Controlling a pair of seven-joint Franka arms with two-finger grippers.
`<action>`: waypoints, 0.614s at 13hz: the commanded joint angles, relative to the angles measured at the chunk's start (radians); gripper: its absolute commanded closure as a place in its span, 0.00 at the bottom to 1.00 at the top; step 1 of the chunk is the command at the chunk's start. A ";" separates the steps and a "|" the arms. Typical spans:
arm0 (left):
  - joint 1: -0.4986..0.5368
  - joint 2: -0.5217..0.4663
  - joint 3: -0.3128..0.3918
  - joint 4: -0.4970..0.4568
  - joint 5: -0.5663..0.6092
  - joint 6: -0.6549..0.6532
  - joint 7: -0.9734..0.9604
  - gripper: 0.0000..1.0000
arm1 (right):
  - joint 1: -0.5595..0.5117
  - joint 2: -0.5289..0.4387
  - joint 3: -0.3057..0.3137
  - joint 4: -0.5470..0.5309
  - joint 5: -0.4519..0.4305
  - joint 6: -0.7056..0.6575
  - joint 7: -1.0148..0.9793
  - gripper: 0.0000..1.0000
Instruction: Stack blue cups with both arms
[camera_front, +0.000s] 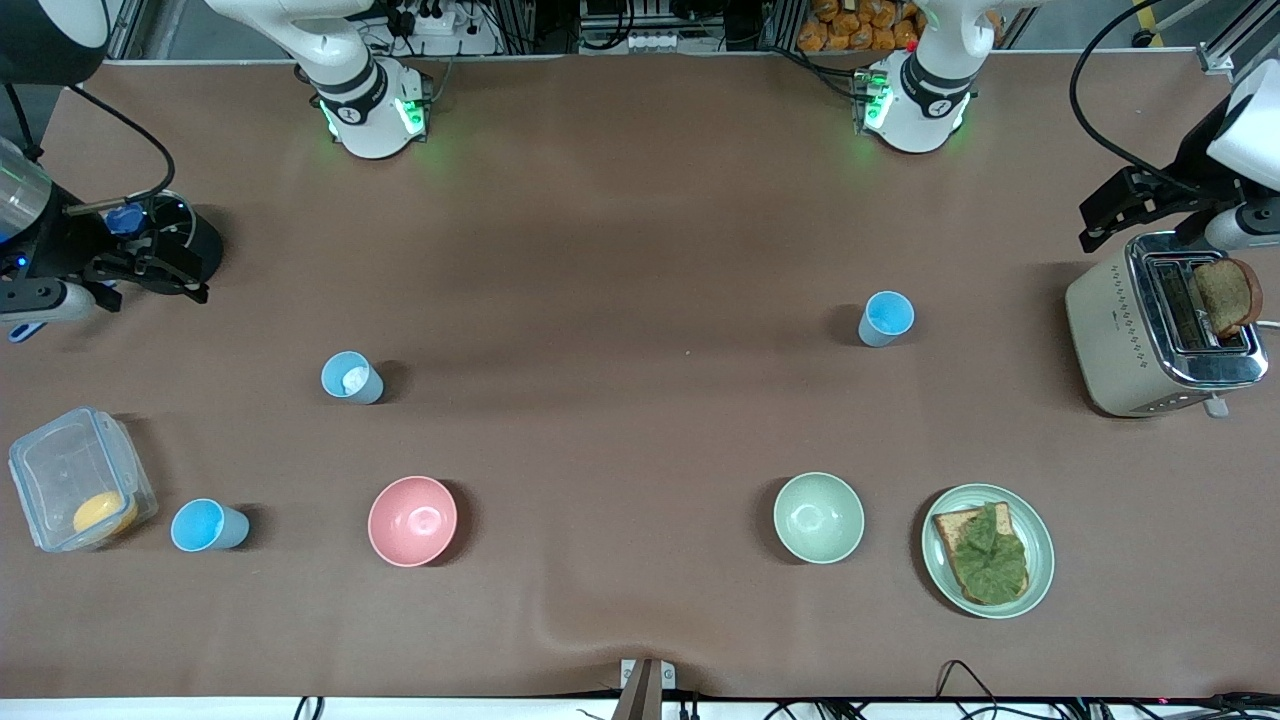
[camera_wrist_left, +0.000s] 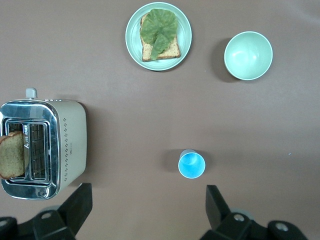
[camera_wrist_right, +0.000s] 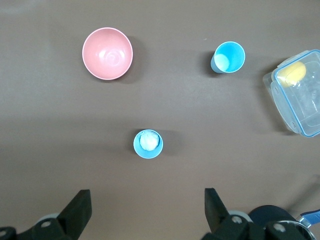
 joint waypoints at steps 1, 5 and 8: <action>0.005 -0.007 -0.008 0.009 0.013 0.000 -0.021 0.00 | -0.009 -0.010 0.007 -0.010 -0.013 -0.002 0.015 0.00; 0.003 -0.008 -0.008 0.009 0.014 0.001 -0.021 0.00 | -0.009 -0.007 0.005 -0.010 -0.013 -0.002 0.015 0.00; 0.005 -0.011 -0.008 0.009 0.014 0.001 -0.021 0.00 | -0.009 -0.006 0.006 -0.010 -0.011 0.000 0.015 0.00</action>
